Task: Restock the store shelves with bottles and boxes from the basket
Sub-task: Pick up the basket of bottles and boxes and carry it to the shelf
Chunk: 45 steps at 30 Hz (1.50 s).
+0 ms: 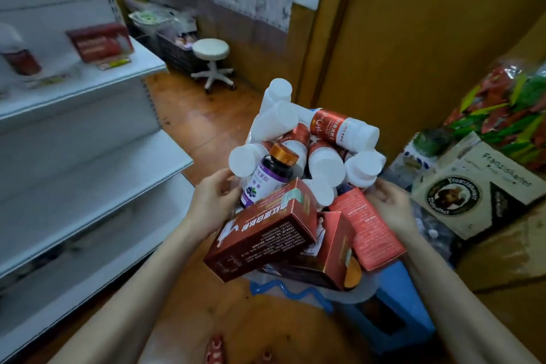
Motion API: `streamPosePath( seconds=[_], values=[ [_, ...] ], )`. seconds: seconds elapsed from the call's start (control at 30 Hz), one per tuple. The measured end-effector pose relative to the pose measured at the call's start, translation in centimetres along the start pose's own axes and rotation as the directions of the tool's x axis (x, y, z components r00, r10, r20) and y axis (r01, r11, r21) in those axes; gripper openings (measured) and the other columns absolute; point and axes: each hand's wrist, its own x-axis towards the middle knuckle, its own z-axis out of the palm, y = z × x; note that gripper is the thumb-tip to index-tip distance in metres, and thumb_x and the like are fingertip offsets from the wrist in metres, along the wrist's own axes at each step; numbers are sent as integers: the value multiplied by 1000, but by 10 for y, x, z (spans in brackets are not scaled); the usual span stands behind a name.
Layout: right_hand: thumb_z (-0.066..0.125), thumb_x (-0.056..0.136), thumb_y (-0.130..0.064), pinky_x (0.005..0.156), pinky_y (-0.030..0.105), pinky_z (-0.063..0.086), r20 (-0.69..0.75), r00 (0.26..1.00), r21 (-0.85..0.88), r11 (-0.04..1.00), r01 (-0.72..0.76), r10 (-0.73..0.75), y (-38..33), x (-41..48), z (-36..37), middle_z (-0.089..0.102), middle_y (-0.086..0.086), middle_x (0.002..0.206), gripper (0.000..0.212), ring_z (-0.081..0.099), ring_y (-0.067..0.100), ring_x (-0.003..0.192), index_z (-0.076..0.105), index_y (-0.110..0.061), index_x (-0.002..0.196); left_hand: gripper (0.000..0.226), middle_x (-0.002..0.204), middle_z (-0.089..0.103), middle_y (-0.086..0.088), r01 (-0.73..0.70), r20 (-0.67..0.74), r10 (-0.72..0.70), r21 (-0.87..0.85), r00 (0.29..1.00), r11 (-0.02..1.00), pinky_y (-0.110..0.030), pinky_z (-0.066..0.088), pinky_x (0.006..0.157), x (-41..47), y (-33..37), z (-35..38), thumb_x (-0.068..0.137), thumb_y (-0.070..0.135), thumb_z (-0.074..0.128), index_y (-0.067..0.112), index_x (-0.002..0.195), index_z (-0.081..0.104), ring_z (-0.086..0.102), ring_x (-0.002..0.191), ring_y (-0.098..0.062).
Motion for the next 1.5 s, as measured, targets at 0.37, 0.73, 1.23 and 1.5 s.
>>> streamPosePath(
  seconds=[0.37,0.73,1.23,1.5],
  values=[
    [57,89,-7,75,33,48,319,943,3,995,104,-99,-68,-89,167,58,15,124,44,59,26,102,47,-2,131,29,104,70,-3,189,-331,-214,-107,919,976,-27,53,72,-146,-74,-162,88,-1,55,12,113,62,66,92,-14],
    [55,89,-2,62,22,48,580,795,-7,975,223,-178,-128,-226,361,60,11,103,29,58,13,75,54,-3,118,28,105,69,-2,325,-610,-323,-112,724,939,-39,52,86,-302,-158,-325,85,-1,58,7,111,64,65,97,-17],
    [53,89,2,46,1,39,847,473,37,914,403,-243,-190,-332,585,60,8,99,31,52,2,65,54,2,120,34,109,69,-5,454,-822,-414,-219,391,864,-45,53,81,-420,-255,-452,88,17,60,14,121,60,65,97,-20],
    [50,91,-2,43,1,37,889,396,23,887,462,-229,-201,-403,653,56,-2,78,21,49,-2,66,57,-5,110,29,96,71,-6,472,-850,-465,-313,247,824,-48,53,76,-483,-295,-490,88,19,58,14,116,63,67,88,-22]
  ],
)
